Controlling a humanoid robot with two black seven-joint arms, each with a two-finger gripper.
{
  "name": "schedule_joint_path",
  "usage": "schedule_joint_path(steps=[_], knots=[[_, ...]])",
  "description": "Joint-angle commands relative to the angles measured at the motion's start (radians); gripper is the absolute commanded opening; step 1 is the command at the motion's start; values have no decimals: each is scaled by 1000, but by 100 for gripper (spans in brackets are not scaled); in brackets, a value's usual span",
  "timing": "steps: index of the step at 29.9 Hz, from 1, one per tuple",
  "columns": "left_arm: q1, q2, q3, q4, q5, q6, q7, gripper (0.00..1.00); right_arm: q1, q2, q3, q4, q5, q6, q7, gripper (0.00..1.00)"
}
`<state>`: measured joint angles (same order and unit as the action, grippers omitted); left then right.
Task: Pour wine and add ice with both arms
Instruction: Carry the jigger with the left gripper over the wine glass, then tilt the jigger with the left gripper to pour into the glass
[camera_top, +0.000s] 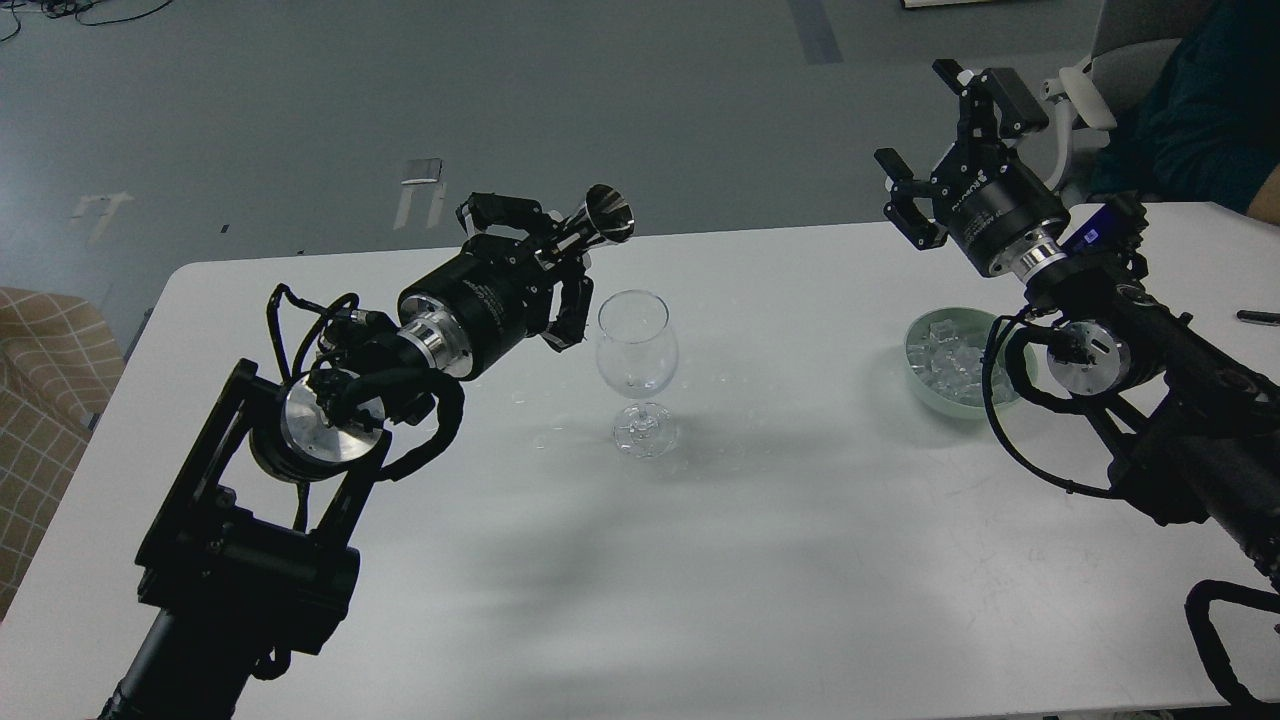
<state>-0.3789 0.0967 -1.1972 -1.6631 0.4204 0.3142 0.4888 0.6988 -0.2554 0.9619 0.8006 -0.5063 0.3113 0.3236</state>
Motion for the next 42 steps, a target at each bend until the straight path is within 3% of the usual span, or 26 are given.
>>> schedule_joint_path(steps=[1,11,27,42], knots=[[6,5,1,0,18,-3,0,0,-1,1,-2,0,0,0,0,100],[11,17,1,0,52,-18,0,0,-8,4,-3,2,0,0,0,100],[26,35,16,16,190,-130,0,0,-12,4,-3,3,0,0,0,100],[37,57,18,19,284,-161,-4,0,-15,4,-3,3,0,0,2,100]])
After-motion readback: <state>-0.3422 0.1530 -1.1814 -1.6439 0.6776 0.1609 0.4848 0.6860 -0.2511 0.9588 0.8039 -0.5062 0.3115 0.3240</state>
